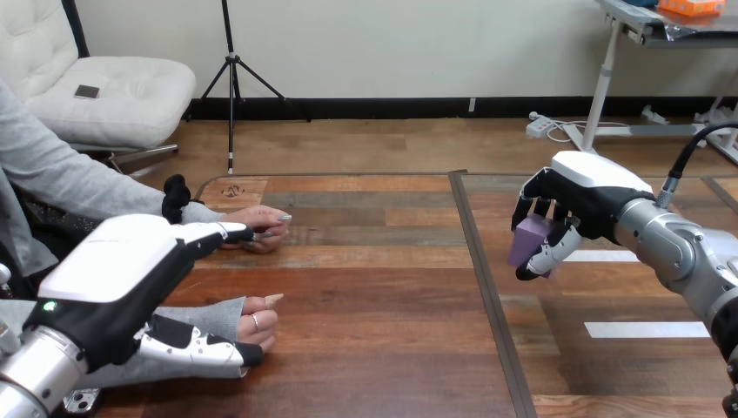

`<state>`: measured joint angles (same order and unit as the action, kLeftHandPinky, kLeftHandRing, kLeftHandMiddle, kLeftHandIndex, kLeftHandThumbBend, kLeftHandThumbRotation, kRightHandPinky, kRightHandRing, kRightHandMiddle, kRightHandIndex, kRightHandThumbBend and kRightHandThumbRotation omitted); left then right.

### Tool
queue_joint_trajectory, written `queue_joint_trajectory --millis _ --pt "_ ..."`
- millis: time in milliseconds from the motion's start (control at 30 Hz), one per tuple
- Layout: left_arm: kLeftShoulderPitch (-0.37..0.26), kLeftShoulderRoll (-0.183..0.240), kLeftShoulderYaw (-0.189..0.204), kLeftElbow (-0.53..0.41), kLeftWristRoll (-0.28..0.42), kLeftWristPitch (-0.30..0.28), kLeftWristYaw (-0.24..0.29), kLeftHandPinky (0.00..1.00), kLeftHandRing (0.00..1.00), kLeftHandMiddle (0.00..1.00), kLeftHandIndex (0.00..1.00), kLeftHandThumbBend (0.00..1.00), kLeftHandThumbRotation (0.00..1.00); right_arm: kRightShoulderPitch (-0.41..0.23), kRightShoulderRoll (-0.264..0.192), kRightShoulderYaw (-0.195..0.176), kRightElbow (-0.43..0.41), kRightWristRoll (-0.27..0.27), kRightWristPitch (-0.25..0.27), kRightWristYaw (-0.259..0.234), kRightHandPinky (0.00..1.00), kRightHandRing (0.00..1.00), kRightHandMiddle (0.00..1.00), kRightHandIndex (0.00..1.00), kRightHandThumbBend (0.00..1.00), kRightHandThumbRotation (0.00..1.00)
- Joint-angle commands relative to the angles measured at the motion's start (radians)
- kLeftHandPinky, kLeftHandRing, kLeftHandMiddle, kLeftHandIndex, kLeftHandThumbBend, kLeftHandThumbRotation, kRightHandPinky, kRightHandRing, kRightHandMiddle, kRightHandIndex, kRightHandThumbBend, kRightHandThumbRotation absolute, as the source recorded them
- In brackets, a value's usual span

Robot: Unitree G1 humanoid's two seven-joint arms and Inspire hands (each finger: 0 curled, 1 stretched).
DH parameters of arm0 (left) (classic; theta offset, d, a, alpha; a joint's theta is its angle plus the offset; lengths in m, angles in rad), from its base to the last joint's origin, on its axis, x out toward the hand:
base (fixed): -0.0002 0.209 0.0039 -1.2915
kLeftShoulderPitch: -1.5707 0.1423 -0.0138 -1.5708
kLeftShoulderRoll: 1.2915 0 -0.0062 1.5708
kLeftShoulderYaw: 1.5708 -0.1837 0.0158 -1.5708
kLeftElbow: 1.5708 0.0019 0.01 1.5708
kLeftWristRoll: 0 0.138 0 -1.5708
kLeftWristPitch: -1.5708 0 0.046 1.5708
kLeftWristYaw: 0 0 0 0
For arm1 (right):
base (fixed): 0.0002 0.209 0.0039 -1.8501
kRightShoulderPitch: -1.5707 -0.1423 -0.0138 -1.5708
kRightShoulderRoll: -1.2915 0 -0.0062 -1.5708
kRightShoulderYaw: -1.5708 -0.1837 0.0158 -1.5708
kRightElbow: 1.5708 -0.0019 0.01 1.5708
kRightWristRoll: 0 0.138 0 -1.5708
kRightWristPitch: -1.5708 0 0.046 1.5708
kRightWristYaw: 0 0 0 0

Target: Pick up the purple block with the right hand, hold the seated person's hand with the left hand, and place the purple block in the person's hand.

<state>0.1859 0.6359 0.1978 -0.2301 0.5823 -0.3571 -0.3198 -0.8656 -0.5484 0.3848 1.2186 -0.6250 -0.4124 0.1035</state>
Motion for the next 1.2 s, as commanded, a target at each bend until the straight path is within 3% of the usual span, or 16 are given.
queue_joint_trajectory --millis 0,633,1033,1167 --pt "-0.064 0.040 -0.014 0.026 0.041 -0.001 0.039 0.72 0.79 0.82 0.81 1.00 0.45 -0.092 -0.026 -0.023 -0.036 0.023 -0.020 -0.016 0.29 0.36 0.42 0.45 0.75 0.00" --pt "-0.101 0.079 -0.061 0.127 0.129 -0.021 0.110 0.70 0.77 0.79 0.78 1.00 0.44 -0.092 -0.025 -0.020 -0.034 0.018 -0.018 -0.023 0.33 0.40 0.45 0.45 0.76 0.00" --pt "-0.128 0.108 -0.088 0.188 0.133 -0.024 0.115 0.70 0.76 0.79 0.77 1.00 0.42 -0.094 -0.028 -0.026 -0.029 0.025 -0.028 -0.013 0.32 0.39 0.44 0.44 0.75 0.00" --pt "-0.136 0.118 -0.097 0.200 0.123 -0.008 0.086 0.71 0.77 0.79 0.78 1.00 0.42 -0.093 -0.029 -0.026 -0.032 0.025 -0.032 -0.012 0.32 0.38 0.44 0.44 0.75 0.00"
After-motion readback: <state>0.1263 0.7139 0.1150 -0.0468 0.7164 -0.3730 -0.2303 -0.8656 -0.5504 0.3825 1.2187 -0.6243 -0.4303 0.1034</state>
